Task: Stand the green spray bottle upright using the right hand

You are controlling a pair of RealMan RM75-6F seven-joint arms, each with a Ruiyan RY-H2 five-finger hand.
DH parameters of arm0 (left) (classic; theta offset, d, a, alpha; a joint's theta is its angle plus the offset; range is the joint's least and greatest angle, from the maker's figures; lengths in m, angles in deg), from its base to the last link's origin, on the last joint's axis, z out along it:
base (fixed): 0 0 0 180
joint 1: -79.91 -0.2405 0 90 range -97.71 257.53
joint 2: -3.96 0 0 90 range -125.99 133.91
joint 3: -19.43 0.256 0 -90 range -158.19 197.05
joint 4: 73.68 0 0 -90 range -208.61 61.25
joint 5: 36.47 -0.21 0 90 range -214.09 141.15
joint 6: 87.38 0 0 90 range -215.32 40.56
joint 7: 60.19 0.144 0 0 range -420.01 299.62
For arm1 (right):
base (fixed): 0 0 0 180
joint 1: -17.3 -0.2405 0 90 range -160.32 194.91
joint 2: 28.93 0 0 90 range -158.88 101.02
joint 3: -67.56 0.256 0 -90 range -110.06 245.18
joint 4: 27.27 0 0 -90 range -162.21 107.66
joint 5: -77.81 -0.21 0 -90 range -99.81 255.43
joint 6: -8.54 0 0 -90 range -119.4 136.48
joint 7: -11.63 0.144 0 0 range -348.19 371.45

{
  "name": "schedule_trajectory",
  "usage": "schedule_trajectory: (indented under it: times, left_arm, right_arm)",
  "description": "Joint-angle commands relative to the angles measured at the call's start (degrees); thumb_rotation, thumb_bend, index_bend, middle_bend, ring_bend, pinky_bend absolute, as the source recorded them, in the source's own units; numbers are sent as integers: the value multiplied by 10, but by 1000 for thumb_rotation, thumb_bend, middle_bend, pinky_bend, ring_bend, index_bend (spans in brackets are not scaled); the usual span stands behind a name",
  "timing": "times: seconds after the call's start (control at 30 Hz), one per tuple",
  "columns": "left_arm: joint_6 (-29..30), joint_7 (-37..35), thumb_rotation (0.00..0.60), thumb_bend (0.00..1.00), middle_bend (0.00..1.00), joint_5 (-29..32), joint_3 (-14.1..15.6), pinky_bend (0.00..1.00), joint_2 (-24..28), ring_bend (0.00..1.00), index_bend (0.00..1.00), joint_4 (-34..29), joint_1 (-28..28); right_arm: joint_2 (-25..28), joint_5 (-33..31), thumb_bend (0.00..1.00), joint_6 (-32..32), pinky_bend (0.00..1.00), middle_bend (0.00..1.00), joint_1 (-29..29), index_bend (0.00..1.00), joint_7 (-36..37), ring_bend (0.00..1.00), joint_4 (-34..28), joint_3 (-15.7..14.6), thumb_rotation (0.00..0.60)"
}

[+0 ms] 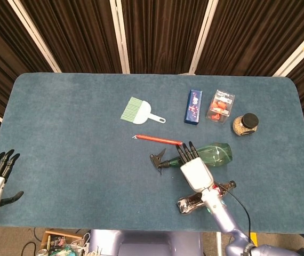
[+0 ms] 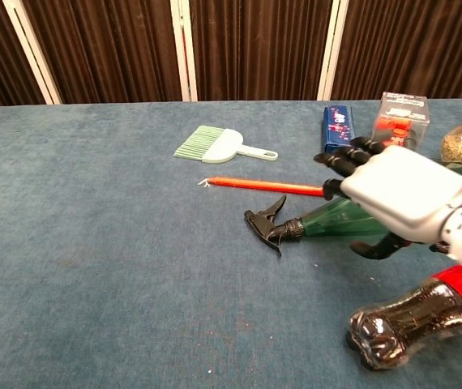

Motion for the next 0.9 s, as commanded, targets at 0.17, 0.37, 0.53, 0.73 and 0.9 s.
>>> schedule_trajectory:
  times: [0.17, 0.37, 0.53, 0.73, 0.9]
  left_arm:
    - [-1, -2, 600, 16, 0, 6, -3, 0, 1, 0, 8, 1, 0]
    - [-5, 0, 600, 16, 0, 9, -3, 0, 0, 0, 8, 0, 2]
    - [-7, 0, 600, 16, 0, 10, -3, 0, 0, 0, 8, -1, 2]
    - [-9, -2, 600, 16, 0, 12, -3, 0, 1, 0, 7, -1, 3]
    - [-10, -3, 600, 16, 0, 14, -4, 0, 1, 0, 6, 0, 4]
  right_arm:
    - [-22, -50, 336, 31, 0, 0, -35, 283, -66, 0, 36, 6, 600]
    - [-28, -70, 347, 37, 0, 0, -50, 307, -95, 0, 46, 6, 600]
    - [-35, -88, 362, 41, 0, 0, -64, 410, -110, 0, 64, 0, 600]
    - [-43, -74, 385, 29, 0, 3, -79, 742, -101, 0, 93, -7, 600]
    - [-54, -39, 426, -7, 0, 69, -87, 912, -80, 0, 118, -14, 600]
